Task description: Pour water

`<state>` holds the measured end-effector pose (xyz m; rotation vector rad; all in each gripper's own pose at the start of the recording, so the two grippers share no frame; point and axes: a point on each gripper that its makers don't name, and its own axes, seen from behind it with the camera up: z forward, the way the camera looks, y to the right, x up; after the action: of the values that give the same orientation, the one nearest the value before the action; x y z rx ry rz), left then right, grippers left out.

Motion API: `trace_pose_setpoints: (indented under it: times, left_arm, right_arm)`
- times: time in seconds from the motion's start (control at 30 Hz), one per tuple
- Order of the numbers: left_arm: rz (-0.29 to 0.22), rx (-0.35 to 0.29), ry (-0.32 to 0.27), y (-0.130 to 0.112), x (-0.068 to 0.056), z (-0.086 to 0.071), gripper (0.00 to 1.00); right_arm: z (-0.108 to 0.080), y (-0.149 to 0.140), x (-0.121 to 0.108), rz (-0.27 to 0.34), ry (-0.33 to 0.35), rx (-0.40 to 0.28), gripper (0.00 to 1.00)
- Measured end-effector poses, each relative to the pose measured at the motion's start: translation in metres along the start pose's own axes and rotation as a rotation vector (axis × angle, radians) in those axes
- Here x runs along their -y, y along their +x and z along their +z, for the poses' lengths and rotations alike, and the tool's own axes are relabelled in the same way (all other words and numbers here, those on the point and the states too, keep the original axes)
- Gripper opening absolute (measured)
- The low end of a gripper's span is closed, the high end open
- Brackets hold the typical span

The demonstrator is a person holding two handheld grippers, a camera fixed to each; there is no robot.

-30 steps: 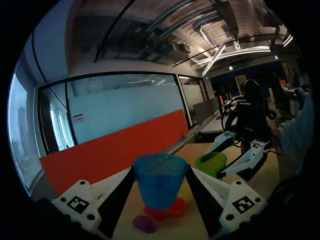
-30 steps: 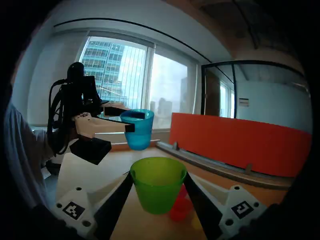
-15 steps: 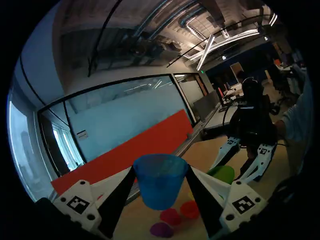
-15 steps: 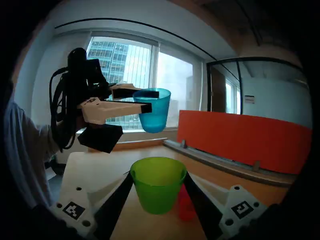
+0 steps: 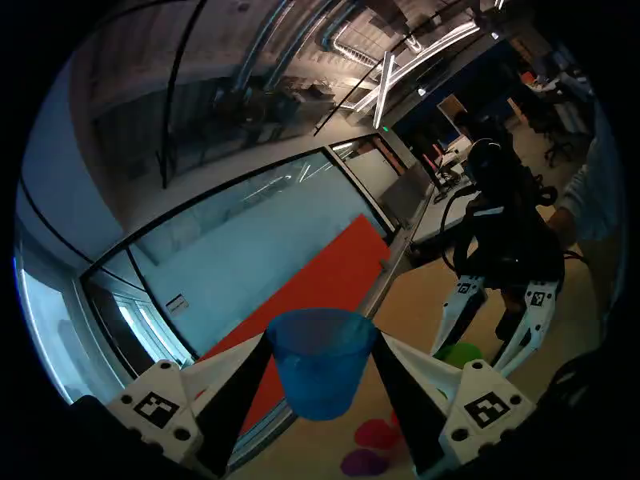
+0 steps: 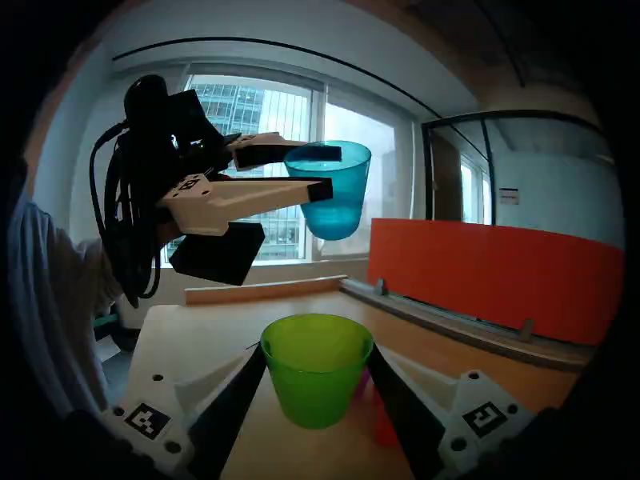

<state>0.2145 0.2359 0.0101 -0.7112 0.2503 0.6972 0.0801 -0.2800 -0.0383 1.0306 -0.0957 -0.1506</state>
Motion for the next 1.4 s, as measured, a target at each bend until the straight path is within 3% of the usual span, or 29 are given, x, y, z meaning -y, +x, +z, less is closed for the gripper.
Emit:
trace_pose_setpoints:
  times: [0.7, 1.4]
  left_arm:
    - [0.205, 0.006, 0.049, 0.011, 0.007, 0.001, 0.88]
    - [0.384, 0.015, 0.065, 0.018, 0.005, 0.006, 0.88]
  right_arm:
    - [0.004, 0.000, 0.008, 0.001, 0.026, 0.001, 0.91]
    - [0.006, 0.001, 0.007, 0.003, 0.027, -0.006, 0.91]
